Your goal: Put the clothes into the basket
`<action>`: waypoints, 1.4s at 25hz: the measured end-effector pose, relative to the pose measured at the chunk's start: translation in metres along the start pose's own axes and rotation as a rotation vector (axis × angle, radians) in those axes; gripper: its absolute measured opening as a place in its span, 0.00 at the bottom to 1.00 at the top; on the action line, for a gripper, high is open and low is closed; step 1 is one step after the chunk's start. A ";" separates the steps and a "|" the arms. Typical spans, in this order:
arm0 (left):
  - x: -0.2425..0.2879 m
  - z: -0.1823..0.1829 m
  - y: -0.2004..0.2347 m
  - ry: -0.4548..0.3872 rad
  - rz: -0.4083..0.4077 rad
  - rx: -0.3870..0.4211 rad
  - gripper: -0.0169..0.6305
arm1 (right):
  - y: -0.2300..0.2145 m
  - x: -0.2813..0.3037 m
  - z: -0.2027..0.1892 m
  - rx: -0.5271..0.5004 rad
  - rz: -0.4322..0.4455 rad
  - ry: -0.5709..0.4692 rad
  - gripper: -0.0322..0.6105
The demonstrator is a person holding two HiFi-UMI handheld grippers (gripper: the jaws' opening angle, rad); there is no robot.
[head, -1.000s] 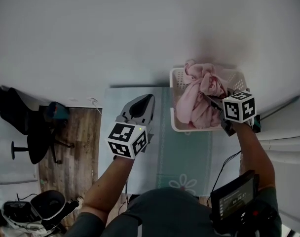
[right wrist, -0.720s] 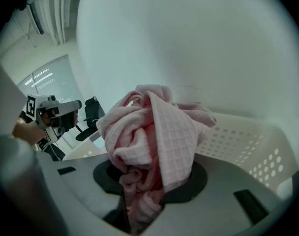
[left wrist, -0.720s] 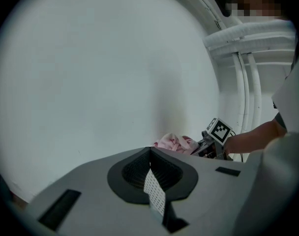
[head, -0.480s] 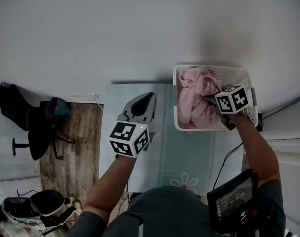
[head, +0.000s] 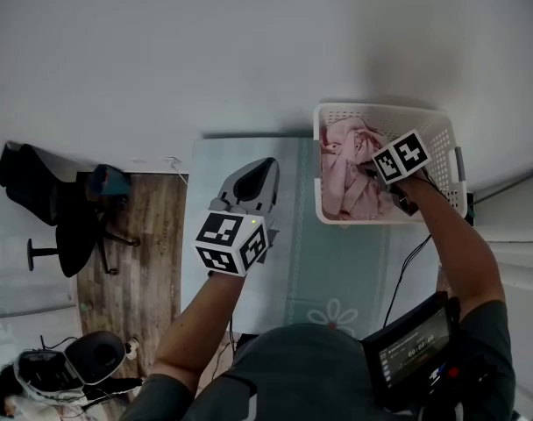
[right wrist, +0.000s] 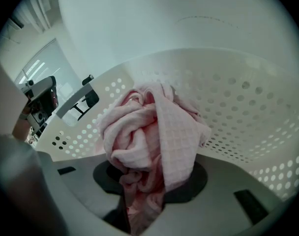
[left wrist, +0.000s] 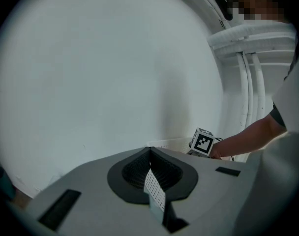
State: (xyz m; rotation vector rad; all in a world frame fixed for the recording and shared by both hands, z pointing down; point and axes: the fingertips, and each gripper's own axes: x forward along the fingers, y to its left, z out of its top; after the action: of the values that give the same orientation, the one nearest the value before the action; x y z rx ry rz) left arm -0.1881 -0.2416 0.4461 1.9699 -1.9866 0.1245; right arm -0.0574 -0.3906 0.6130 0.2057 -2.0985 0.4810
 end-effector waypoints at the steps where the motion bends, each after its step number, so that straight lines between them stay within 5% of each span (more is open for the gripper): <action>1: 0.001 -0.002 0.003 -0.001 0.007 0.000 0.04 | -0.002 0.008 -0.001 0.002 -0.003 0.014 0.32; 24: -0.015 -0.013 0.002 -0.004 0.050 -0.010 0.04 | -0.015 0.055 -0.022 -0.062 -0.086 0.148 0.35; 35: -0.033 -0.006 -0.007 -0.015 0.057 0.002 0.04 | -0.018 0.054 -0.020 -0.036 -0.049 0.097 0.45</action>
State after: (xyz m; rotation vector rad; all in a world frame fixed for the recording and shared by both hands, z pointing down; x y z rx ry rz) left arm -0.1810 -0.2087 0.4410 1.9214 -2.0543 0.1259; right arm -0.0654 -0.3964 0.6730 0.2084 -2.0011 0.4155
